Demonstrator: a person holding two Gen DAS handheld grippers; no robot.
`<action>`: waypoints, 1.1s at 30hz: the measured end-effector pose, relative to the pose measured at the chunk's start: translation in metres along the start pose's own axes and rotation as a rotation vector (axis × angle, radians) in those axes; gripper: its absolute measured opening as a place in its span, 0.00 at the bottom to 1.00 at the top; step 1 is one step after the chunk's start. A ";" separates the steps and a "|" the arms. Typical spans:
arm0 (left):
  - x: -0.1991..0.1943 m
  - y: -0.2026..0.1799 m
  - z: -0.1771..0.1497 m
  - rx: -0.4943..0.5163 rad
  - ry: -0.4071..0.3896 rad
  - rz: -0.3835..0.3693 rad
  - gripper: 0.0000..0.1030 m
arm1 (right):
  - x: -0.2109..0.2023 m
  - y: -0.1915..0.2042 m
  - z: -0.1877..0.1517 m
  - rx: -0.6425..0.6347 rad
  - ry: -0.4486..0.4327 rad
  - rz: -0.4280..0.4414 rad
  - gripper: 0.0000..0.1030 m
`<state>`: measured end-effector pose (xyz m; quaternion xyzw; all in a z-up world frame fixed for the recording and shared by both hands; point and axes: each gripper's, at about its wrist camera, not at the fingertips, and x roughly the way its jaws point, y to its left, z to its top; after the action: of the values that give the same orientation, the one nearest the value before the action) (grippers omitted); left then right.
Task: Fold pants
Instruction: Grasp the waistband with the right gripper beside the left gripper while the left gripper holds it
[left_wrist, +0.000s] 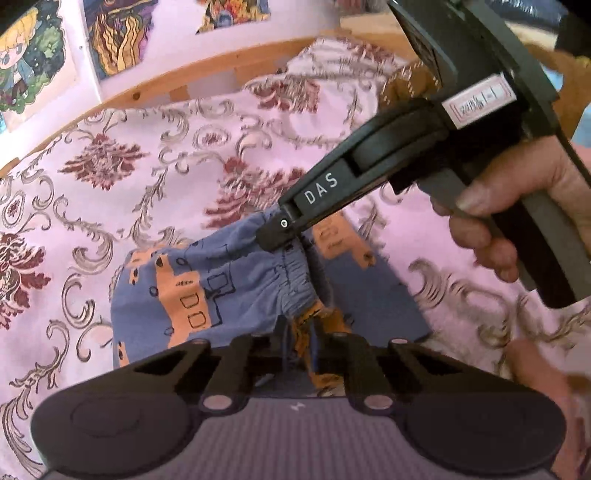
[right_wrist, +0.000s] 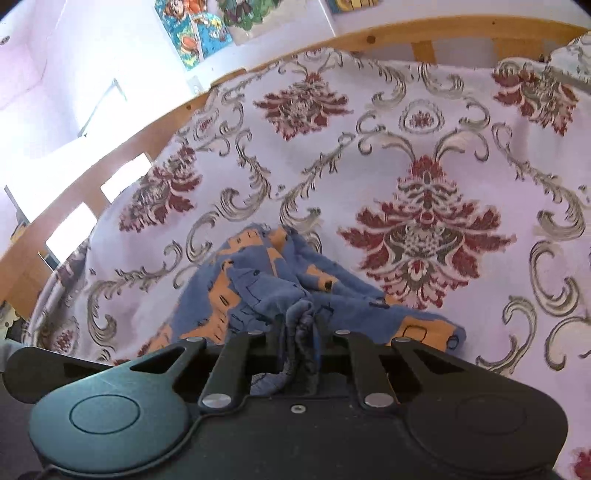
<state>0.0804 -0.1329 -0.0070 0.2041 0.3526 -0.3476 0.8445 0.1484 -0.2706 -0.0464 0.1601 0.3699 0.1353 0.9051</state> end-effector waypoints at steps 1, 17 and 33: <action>-0.003 0.000 0.002 0.000 -0.010 -0.010 0.12 | -0.005 0.000 0.002 0.006 -0.008 0.001 0.14; 0.019 -0.025 0.003 0.046 -0.001 -0.146 0.07 | -0.022 -0.034 -0.023 0.078 -0.001 -0.124 0.14; 0.026 -0.039 -0.008 0.160 -0.067 -0.024 0.55 | -0.015 -0.047 -0.031 0.144 -0.005 -0.126 0.18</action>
<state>0.0610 -0.1658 -0.0352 0.2550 0.2978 -0.3915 0.8325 0.1219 -0.3126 -0.0761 0.2017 0.3856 0.0506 0.8989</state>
